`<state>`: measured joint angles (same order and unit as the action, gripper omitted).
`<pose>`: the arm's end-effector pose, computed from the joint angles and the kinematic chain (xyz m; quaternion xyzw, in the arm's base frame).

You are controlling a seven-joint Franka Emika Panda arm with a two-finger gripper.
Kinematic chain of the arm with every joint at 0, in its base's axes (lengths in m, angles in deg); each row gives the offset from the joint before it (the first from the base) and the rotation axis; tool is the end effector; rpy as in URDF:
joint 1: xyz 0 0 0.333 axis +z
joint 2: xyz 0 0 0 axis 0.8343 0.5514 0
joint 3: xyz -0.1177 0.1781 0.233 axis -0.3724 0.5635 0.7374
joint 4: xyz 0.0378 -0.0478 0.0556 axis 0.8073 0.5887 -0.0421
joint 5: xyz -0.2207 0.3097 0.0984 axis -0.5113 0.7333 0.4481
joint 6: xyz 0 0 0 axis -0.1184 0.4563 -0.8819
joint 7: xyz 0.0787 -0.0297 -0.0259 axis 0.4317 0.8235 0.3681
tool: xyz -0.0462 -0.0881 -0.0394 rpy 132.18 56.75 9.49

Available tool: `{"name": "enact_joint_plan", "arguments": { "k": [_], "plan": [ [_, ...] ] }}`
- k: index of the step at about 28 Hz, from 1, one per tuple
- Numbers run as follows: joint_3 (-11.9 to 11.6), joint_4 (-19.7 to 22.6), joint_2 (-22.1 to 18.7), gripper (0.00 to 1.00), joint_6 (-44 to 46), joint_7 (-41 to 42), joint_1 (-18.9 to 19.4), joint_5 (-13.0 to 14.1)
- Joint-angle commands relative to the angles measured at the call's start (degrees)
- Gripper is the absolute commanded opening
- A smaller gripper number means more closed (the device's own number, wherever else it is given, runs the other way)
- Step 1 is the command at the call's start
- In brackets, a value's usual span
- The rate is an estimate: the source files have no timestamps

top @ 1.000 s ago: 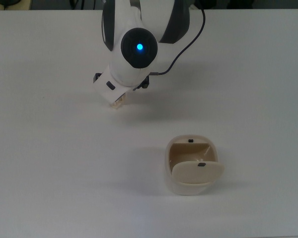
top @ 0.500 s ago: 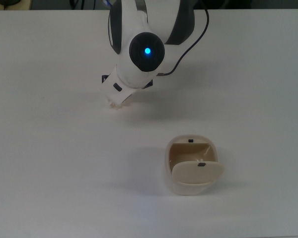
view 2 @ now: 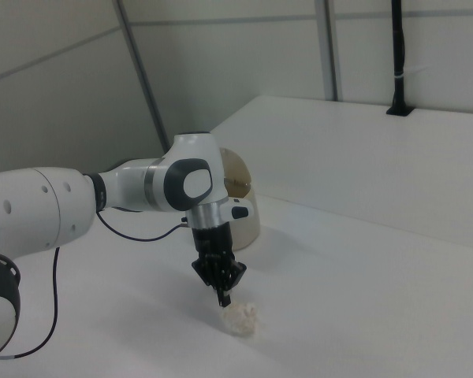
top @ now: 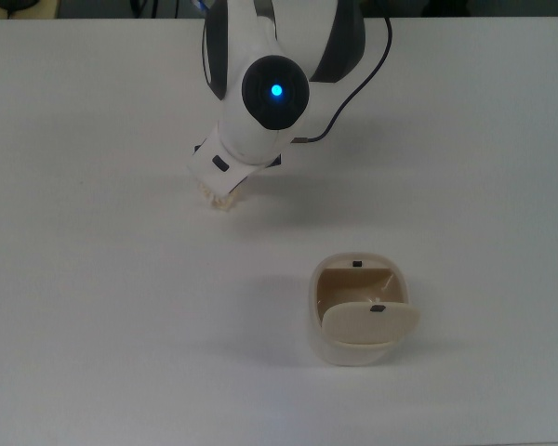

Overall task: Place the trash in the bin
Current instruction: 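Lift the held tissue and carry it over the cream bin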

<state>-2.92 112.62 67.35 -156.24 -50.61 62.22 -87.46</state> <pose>0.6392 0.0549 0.3601 0.9853 0.0373 -0.1396 0.0913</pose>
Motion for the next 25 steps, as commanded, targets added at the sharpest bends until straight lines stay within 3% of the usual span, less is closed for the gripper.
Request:
{"name": "enact_joint_plan", "arguments": {
  "k": [1, 9, 14, 25],
  "plan": [
    [-0.1, -0.2, -1.7, 0.00, -3.9, 0.3, 0.4, -0.8],
    [0.1, -3.4, -4.1, 0.00, -13.0, -0.2, 0.5, -0.2],
    [2.8, -3.4, -6.0, 0.00, -20.7, -0.4, 0.4, -0.2],
    [5.5, -3.2, -4.0, 0.00, -37.4, 0.2, 0.4, 0.7]
  ]
}}
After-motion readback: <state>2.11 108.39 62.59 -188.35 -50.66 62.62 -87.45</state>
